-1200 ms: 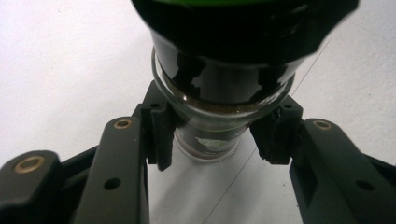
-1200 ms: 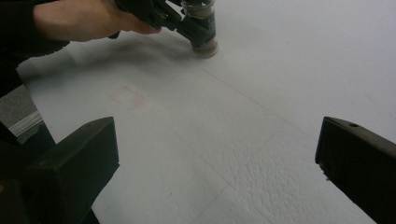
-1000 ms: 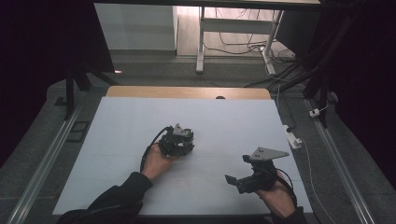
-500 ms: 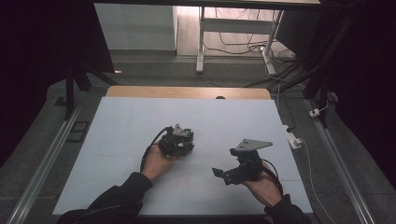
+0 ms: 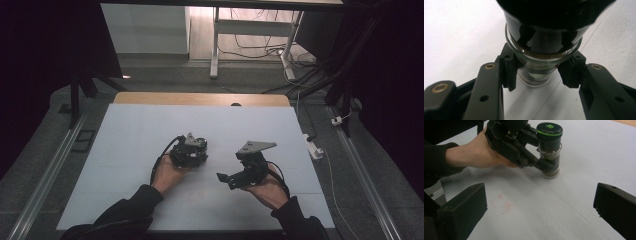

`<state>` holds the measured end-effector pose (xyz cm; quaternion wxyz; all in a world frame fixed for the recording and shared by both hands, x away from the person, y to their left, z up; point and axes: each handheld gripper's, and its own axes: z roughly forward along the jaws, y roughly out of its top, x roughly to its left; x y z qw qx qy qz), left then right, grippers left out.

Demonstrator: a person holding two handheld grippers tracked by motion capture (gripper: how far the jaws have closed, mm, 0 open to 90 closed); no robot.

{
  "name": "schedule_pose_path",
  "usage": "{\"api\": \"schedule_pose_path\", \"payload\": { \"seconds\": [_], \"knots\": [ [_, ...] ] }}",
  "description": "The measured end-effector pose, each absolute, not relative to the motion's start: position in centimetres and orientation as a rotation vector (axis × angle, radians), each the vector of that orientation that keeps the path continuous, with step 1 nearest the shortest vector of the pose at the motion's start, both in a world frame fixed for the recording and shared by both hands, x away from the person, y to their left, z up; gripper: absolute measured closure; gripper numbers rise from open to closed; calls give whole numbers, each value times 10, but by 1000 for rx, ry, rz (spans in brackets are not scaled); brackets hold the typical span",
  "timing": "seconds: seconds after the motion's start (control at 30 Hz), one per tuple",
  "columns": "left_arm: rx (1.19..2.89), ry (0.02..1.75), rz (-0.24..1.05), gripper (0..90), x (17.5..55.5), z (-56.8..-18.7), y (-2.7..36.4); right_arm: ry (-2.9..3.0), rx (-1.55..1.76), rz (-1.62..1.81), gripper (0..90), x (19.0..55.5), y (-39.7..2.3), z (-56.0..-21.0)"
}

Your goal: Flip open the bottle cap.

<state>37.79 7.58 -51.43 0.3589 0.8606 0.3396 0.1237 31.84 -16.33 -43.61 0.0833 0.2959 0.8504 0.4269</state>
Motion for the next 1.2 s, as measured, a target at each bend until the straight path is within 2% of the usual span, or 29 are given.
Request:
{"api": "schedule_pose_path", "payload": {
  "seconds": [0.67, 0.8, 0.93, 0.97, 1.0, 1.03, 1.07, 1.2],
  "knots": [
    [2222, 875, 319, 537, 378, -514, 76, 2531, 895, 1213, 3, 353, -138, -454],
    [2222, 875, 320, 537, 378, -514, 76, 2523, 876, 1220, 91, 355, -136, -453],
    [2226, 873, 321, 537, 378, -514, 76, 2544, 836, 1239, 299, 357, -134, -450],
    [2226, 874, 321, 537, 378, -514, 76, 2553, 814, 1234, 385, 358, -132, -450],
    [2223, 876, 322, 537, 378, -514, 75, 2553, 814, 1234, 385, 358, -132, -450],
    [2227, 873, 322, 537, 378, -514, 76, 2569, 799, 1223, 480, 359, -130, -450],
    [2227, 874, 322, 537, 378, -514, 76, 2569, 799, 1223, 480, 359, -130, -450],
    [2226, 876, 322, 537, 378, -514, 75, 2602, 774, 1194, 640, 362, -124, -451]
  ]
}}
